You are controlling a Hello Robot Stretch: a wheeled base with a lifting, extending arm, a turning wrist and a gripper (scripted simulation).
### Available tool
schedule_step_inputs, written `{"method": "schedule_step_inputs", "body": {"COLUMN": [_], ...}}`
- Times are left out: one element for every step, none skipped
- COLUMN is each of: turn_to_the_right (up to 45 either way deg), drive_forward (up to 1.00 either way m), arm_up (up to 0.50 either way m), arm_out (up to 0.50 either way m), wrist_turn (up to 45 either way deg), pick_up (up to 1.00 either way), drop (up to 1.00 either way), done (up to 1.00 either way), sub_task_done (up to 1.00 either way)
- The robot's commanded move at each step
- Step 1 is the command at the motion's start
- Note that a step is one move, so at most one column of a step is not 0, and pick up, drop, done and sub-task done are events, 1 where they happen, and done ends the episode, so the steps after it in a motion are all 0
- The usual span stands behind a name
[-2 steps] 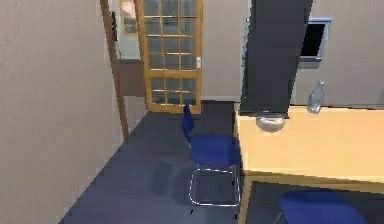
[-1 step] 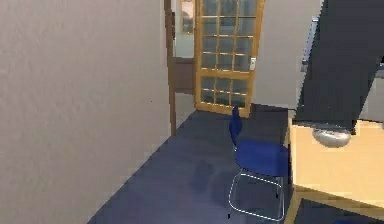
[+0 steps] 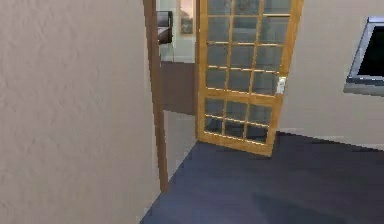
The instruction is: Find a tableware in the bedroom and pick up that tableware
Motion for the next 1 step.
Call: {"method": "schedule_step_inputs", "body": {"turn_to_the_right": [-30.0], "drive_forward": [0.00], "arm_up": [0.00], "arm_out": [0.00], "wrist_turn": [0.0], "pick_up": [0.00], "drop": [0.00], "done": [0.00], "sub_task_done": [0.00]}}
